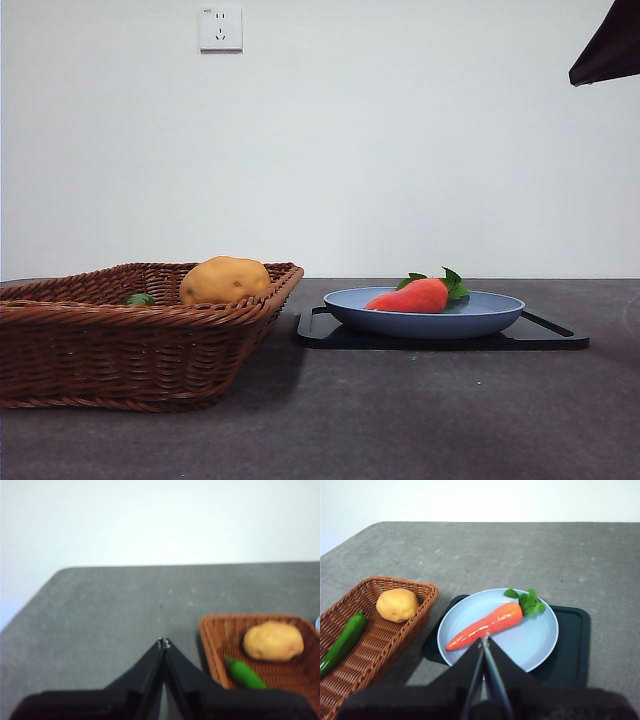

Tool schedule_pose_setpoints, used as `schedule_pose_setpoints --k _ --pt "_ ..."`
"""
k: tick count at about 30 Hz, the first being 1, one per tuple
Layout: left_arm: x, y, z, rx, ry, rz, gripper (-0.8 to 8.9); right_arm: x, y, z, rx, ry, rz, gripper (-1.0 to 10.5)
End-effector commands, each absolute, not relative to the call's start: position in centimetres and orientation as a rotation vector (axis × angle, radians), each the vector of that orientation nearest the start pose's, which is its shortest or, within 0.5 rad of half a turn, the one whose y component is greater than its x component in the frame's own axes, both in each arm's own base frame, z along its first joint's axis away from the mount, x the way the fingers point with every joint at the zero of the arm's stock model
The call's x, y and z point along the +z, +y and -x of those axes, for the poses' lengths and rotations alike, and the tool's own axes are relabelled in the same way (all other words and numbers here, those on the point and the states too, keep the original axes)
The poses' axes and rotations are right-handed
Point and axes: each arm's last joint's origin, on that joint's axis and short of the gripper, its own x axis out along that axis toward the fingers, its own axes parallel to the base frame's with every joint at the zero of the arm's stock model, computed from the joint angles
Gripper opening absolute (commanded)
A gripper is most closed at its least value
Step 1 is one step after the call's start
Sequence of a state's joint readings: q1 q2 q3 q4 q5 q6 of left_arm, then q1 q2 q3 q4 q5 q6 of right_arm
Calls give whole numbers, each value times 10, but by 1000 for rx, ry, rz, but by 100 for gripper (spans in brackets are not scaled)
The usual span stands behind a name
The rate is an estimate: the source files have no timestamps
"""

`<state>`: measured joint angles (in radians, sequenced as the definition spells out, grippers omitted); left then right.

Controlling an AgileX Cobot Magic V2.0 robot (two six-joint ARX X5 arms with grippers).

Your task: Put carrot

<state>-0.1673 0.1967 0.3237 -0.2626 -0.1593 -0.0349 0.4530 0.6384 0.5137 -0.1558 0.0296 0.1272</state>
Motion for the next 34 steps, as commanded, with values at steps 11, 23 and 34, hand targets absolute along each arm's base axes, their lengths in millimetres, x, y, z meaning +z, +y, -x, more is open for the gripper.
schedule_pose_setpoints --k 11,23,34 --pt "168 -2 -91 34 163 51 8 266 67 -137 405 285 -70 3" --pt "151 0 -95 51 191 51 8 266 67 -137 405 285 -70 3" --pt "152 0 -95 53 180 51 8 267 67 -137 405 285 -70 3"
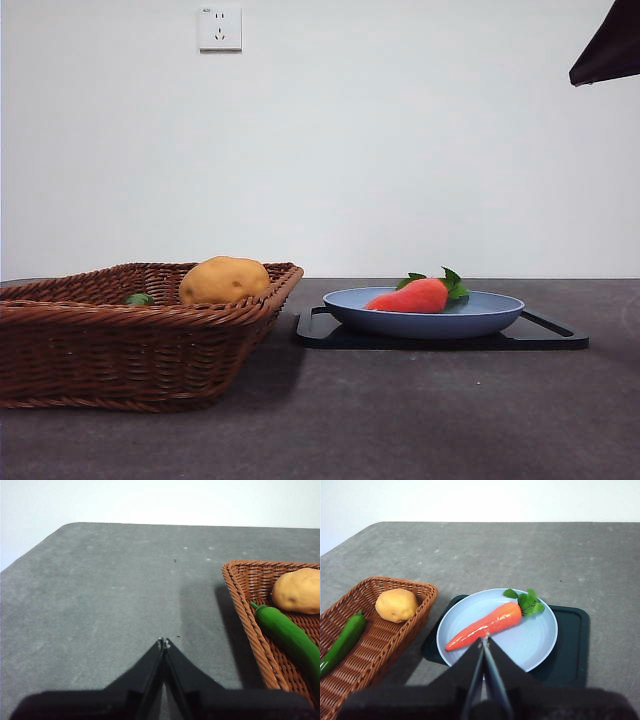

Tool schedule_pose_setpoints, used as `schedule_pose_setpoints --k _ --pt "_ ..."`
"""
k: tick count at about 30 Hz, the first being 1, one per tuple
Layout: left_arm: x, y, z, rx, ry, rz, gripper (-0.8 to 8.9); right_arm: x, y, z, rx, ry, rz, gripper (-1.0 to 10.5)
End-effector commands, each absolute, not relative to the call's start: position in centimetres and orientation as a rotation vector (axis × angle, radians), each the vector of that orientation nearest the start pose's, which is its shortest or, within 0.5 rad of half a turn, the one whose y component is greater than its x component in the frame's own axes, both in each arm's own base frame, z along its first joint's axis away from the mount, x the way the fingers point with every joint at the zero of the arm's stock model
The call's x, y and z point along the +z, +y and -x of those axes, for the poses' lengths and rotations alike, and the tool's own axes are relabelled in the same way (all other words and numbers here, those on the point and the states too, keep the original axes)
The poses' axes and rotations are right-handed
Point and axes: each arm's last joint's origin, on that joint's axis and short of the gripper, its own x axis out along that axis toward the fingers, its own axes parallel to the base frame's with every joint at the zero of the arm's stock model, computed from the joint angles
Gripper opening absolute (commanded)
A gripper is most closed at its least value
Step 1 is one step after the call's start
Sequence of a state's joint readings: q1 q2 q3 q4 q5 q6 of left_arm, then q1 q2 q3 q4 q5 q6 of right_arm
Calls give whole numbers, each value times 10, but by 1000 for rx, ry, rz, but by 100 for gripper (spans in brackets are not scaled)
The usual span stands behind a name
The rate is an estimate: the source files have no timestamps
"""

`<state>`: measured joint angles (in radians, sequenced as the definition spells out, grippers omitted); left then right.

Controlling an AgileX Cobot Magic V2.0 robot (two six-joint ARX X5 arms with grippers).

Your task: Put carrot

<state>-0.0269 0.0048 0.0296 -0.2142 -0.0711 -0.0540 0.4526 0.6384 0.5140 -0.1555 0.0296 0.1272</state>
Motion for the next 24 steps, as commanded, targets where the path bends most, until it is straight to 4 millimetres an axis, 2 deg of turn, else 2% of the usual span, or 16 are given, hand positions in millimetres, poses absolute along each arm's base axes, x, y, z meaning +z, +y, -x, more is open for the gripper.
schedule_pose_setpoints --k 1,17,24 --pt "152 0 -95 53 180 51 8 267 67 -137 404 285 -70 3" --pt "152 0 -95 53 180 51 8 267 66 -137 408 278 -42 3" --pt "152 0 -95 53 180 51 8 276 49 -119 387 141 97 3"
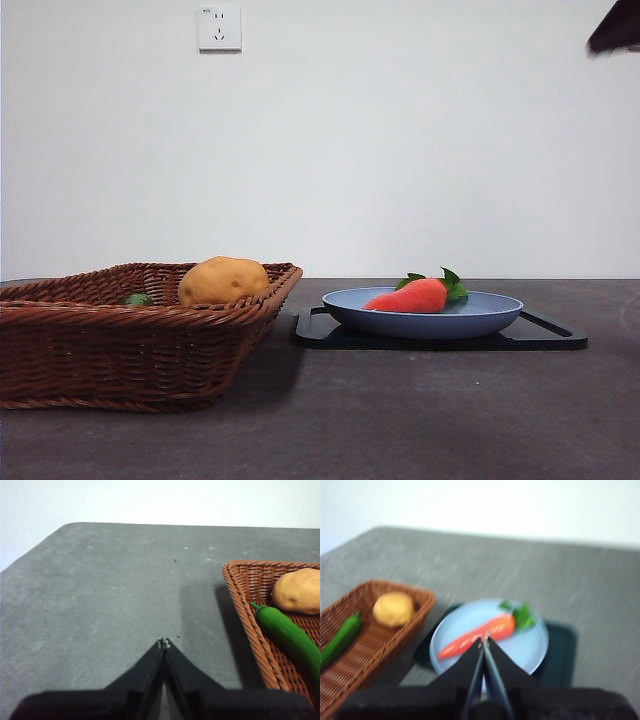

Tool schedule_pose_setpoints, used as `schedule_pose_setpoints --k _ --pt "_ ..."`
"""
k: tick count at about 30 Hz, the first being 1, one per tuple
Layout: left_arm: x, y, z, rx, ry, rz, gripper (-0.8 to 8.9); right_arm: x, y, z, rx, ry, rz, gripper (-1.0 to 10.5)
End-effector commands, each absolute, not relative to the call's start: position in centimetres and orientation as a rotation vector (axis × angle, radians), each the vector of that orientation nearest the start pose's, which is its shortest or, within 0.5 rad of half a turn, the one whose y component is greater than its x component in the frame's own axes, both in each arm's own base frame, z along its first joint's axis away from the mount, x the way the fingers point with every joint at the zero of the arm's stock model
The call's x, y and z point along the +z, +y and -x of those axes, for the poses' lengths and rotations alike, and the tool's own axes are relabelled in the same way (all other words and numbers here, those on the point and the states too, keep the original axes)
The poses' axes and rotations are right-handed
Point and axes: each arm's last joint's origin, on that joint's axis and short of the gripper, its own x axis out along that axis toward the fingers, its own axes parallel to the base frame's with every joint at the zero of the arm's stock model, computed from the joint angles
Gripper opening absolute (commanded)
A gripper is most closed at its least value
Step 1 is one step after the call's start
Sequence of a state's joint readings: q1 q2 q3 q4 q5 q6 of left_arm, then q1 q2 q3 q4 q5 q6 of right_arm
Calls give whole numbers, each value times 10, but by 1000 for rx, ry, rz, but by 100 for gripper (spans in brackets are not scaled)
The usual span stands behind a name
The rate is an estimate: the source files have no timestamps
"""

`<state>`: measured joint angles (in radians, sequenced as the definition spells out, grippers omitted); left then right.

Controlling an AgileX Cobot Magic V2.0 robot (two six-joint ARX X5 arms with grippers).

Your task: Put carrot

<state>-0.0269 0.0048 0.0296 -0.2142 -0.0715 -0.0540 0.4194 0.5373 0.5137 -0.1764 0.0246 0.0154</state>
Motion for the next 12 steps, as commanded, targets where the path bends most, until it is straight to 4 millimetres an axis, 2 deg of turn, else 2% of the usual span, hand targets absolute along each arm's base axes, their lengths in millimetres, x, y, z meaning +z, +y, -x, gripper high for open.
schedule_pose_setpoints --k 1,6,12 --pt "152 0 -95 53 180 51 8 276 46 -115 386 123 90 3" --pt "152 0 -95 53 180 51 8 258 29 -103 354 72 62 3" --pt "152 0 -95 53 180 51 8 217 14 -101 214 111 26 3"
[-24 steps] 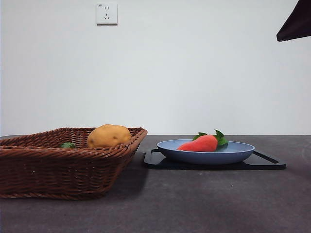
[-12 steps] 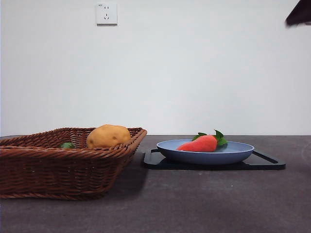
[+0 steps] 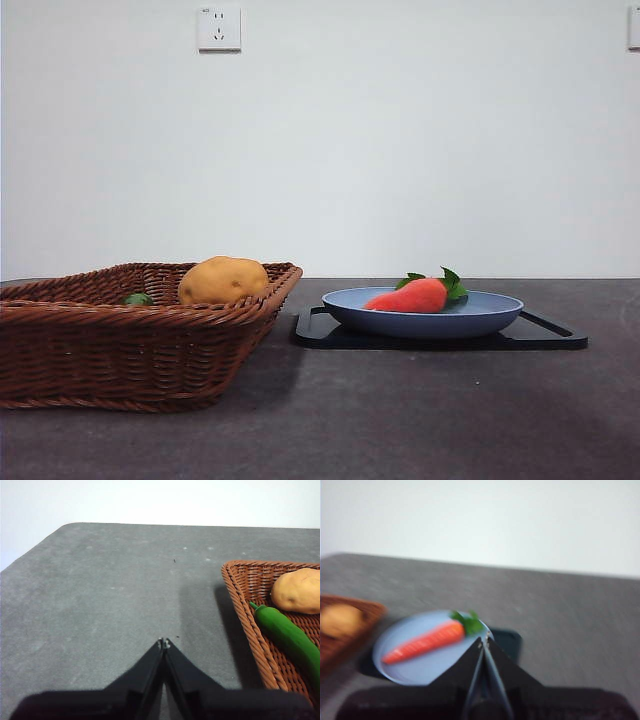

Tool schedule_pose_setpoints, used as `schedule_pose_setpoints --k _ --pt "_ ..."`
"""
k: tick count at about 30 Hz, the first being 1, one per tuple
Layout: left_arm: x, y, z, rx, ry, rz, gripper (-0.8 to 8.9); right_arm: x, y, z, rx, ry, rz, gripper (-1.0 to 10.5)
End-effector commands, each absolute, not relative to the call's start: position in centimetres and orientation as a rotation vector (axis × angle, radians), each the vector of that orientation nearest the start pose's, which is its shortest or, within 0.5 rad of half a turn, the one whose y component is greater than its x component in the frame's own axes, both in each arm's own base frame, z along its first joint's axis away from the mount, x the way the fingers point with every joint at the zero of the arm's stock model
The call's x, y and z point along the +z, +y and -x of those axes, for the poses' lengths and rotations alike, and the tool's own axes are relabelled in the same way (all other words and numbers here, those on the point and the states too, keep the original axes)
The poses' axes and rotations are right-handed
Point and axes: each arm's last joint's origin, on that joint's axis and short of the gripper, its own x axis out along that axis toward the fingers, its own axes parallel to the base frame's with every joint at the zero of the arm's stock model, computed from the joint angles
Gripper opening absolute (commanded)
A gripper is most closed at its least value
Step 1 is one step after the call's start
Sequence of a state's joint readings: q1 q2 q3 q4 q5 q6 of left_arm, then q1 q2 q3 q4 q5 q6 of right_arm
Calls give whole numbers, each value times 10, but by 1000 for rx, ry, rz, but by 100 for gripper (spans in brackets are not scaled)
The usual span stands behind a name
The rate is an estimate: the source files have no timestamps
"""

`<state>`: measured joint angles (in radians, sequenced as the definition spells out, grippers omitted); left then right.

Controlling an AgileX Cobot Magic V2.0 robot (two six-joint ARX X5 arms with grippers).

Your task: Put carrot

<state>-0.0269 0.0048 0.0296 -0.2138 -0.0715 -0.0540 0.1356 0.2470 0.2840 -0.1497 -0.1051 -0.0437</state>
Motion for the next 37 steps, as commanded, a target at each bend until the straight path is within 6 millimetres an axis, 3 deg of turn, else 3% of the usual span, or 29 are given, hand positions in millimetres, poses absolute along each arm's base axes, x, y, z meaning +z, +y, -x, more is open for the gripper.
schedule_pose_setpoints --k 1,7,17,25,37 --pt "152 0 -95 53 179 51 8 211 12 -101 196 119 22 3" --pt "152 0 -95 53 180 51 8 182 7 -100 146 156 17 3" --pt "152 0 -95 53 180 51 8 161 7 -98 144 150 17 3" --pt "152 0 -95 53 180 51 8 150 7 -96 141 164 -24 3" --pt "152 0 -95 53 179 51 8 150 7 -96 133 171 -83 3"
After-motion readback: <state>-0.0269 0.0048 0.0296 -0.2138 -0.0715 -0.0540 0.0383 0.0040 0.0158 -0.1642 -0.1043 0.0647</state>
